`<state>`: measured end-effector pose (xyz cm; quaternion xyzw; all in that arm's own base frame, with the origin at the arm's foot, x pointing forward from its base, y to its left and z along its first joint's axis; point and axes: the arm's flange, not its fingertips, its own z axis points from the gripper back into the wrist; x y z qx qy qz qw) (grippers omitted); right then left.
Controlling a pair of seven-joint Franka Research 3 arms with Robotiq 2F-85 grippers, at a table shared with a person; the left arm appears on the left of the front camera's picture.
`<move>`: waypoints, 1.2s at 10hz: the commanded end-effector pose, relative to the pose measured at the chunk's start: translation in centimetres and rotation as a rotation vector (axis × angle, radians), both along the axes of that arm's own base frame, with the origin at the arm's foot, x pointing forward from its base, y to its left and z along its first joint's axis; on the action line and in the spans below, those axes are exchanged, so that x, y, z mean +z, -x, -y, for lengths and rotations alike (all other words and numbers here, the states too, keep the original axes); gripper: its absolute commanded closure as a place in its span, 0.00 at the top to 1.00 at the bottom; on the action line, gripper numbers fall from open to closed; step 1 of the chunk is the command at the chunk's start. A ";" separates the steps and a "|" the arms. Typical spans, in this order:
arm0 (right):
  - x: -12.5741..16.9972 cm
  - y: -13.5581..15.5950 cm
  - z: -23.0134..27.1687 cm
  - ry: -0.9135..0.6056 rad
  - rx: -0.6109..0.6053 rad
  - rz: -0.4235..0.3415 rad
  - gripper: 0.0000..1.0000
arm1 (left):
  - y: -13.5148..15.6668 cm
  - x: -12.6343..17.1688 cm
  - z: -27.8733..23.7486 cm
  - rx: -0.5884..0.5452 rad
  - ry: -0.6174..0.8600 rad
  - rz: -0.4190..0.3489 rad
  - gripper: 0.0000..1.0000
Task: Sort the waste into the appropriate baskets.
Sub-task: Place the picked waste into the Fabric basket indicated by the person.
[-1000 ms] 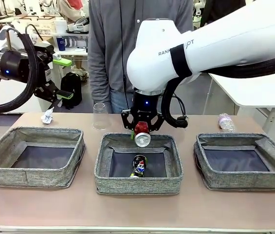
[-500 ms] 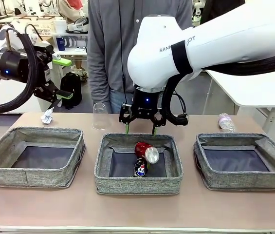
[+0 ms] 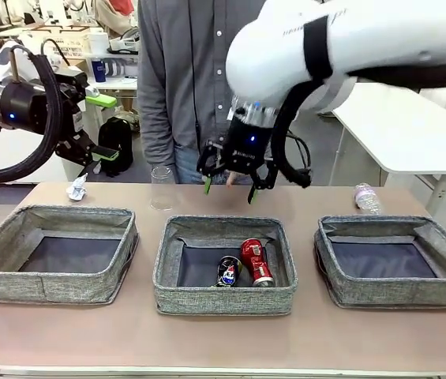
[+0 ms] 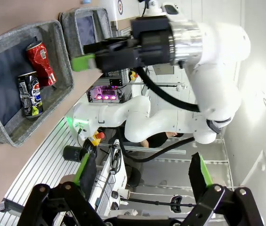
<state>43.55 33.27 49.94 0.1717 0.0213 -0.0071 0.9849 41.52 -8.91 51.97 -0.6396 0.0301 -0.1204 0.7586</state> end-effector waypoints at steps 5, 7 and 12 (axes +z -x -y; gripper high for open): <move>2.4 2.7 15.6 -0.892 0.102 -0.199 1.00 | 0.2 0.1 -0.1 -0.006 -0.006 0.013 1.00; 1.4 3.4 16.3 -0.930 -0.071 -0.267 1.00 | 0.2 0.1 -0.1 -0.006 -0.006 0.013 1.00; 1.9 2.7 17.2 -0.921 0.029 -0.230 1.00 | 0.2 0.1 -0.1 -0.006 -0.006 0.013 1.00</move>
